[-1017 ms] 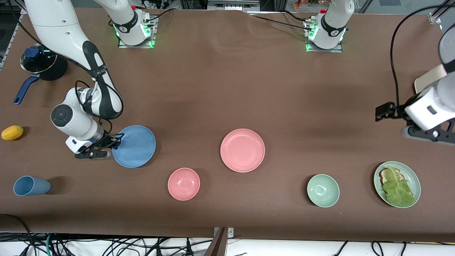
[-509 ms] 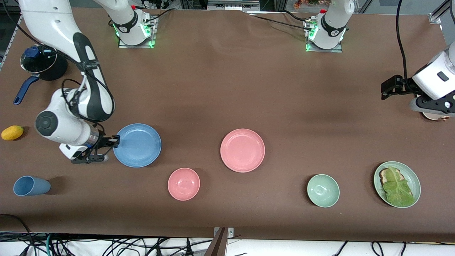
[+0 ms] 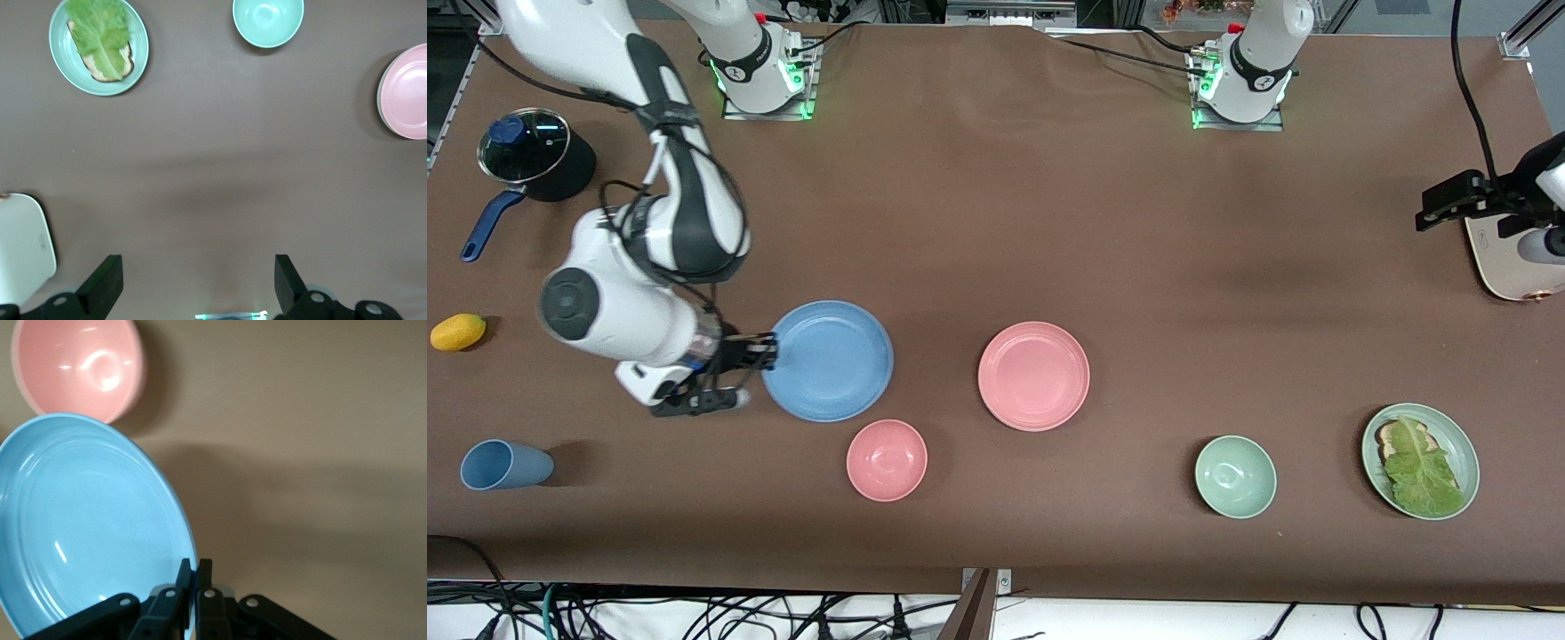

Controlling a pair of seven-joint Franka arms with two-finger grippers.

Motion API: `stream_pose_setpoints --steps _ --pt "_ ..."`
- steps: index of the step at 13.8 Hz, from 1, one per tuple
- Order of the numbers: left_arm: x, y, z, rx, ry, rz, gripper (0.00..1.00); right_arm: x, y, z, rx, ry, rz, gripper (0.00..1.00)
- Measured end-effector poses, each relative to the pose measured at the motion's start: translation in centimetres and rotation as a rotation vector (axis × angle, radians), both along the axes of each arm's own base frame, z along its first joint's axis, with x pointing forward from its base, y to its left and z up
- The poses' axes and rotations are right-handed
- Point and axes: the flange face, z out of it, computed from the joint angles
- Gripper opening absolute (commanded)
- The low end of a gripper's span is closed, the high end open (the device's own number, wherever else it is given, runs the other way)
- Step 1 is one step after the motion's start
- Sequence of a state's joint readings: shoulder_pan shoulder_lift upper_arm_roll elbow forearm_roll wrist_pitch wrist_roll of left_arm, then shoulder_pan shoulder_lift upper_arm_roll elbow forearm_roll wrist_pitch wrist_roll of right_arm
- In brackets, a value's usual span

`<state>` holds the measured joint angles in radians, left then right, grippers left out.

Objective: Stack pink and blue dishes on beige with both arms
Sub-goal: 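Lower the blue plate onto the pink plate and open the right gripper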

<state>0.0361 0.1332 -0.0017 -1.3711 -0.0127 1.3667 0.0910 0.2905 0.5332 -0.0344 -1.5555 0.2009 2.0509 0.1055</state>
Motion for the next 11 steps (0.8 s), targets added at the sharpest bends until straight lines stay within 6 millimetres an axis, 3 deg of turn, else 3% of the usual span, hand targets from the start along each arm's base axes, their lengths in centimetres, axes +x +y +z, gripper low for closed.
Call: stream_pose_setpoints --steps 4,7,9,11 --pt "-1.2 -1.1 1.2 -0.014 0.015 -0.016 1.00 -3.5 12.3 -1.8 0.007 -0.017 -0.123 0.00" --pt "-1.6 -1.7 1.4 -0.015 0.024 -0.028 1.00 -6.1 20.2 -4.0 0.034 -0.051 -0.248 0.00" --pt "-1.6 -2.7 1.1 -0.015 0.032 -0.045 1.00 -7.2 24.3 -5.5 0.058 -0.064 -0.331 0.00" --pt "-1.6 -3.2 0.8 -0.015 0.040 -0.054 1.00 -7.7 27.0 -6.9 0.075 -0.068 -0.391 0.00"
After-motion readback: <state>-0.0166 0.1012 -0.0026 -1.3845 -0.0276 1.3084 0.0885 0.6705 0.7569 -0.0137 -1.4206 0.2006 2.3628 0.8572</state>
